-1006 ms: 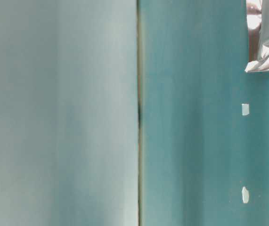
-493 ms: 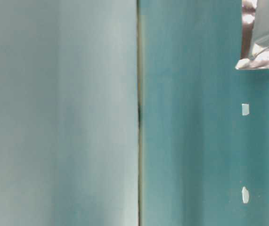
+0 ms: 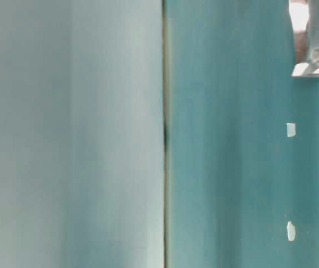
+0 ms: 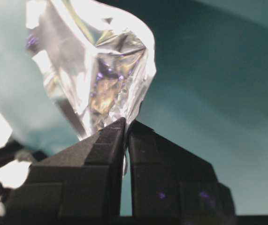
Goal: Hand over the silver zip bag and make it stand upright.
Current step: 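Lift the bag with the right gripper and carry it to table center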
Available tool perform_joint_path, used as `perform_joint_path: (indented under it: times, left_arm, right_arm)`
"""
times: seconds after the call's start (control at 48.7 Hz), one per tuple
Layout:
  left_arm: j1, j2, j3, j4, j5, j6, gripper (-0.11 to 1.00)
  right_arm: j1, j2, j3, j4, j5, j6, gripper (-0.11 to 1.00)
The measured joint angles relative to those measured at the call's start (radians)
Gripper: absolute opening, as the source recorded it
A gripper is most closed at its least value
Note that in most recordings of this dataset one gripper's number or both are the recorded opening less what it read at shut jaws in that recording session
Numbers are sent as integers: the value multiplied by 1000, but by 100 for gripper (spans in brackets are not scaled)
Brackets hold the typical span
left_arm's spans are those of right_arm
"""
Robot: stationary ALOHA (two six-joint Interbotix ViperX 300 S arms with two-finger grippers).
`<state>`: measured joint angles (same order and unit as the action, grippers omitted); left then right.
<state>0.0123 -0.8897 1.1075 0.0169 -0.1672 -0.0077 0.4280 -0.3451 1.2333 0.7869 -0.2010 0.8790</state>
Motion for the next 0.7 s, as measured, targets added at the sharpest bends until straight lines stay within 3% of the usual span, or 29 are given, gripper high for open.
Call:
perform_joint_path:
  times: [0.226, 0.411, 0.596, 0.698]
  left_arm:
    - [0, -2, -2, 0, 0, 5, 0]
    - [0, 0, -2, 0, 0, 5, 0]
    - [0, -2, -2, 0, 0, 5, 0]
    - [0, -2, -2, 0, 0, 5, 0]
  right_arm:
    - [-115, -130, -57, -18, 202, -213, 3]
    - [-265, -209, -141, -97, 485, -351, 3]
    - [-383, -232, -267, -314, 753, -387, 3]
    - [-408, -232, -334, -433, 865, -388, 3]
